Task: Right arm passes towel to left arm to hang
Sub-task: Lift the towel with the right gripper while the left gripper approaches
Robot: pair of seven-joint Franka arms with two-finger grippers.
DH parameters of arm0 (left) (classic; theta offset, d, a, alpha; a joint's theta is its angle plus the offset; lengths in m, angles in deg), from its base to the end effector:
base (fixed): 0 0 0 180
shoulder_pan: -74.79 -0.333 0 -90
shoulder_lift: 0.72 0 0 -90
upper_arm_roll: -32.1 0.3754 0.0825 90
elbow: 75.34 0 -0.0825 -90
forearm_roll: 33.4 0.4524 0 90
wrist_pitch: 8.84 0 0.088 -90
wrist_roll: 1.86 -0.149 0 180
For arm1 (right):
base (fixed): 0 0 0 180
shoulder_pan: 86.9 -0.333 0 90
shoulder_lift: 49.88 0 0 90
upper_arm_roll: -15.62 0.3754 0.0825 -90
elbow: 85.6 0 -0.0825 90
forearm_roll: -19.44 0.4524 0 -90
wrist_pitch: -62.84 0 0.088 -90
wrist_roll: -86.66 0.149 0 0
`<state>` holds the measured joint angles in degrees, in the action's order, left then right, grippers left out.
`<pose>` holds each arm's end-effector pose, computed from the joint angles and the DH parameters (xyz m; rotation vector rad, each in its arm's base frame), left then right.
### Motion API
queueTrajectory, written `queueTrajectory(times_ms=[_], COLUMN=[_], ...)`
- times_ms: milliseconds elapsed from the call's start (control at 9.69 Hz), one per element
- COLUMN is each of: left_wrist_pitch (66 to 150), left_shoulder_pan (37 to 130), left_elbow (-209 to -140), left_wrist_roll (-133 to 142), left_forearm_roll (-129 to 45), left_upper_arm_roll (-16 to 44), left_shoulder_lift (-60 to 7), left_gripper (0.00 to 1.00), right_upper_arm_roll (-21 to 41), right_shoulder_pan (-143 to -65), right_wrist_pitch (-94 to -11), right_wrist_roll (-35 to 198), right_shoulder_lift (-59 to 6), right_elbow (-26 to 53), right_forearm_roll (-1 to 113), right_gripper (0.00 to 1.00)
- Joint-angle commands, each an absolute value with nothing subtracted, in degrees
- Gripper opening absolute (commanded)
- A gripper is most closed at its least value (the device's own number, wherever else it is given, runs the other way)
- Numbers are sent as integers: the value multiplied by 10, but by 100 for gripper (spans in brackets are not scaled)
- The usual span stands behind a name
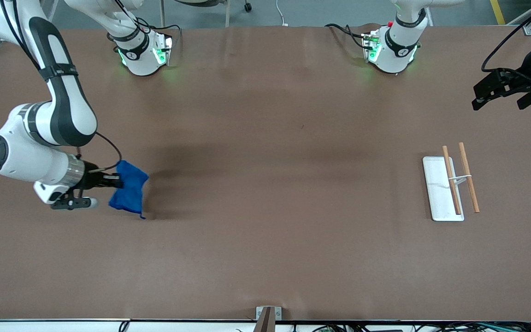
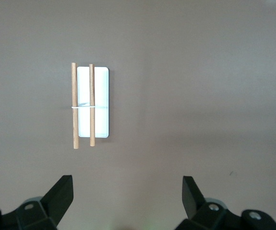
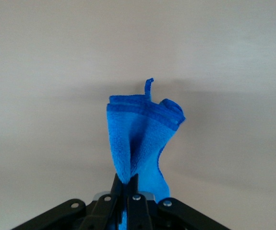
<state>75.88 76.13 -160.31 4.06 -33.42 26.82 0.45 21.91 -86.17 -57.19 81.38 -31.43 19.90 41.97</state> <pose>0.6019 -0.0706 0.6933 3.1412 -0.0192 0.0252 0.6937 0.0964 0.3319 -2.7721 0.0360 0.0970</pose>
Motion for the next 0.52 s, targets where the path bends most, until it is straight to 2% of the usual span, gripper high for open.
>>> queueTrajectory(times_ms=[0,413], left_wrist_pitch=[754,754], left_shoulder_pan=[757,755], left_elbow=[-1609,-1623], left_wrist_roll=[32,-5], left_forearm_roll=[-341,-419], left_upper_arm_roll=[263,264], left_shoulder_lift=[-12,-13], left_gripper=[100,100], right_upper_arm_roll=[262,351], right_shoulder_pan=[-868,-886], right_wrist_pitch=[-570,-602], right_wrist_roll=[822,820], right_shoulder_lift=[-344,-341], right_elbow=[197,188], right_forearm_roll=[545,779], right_gripper=[0,0])
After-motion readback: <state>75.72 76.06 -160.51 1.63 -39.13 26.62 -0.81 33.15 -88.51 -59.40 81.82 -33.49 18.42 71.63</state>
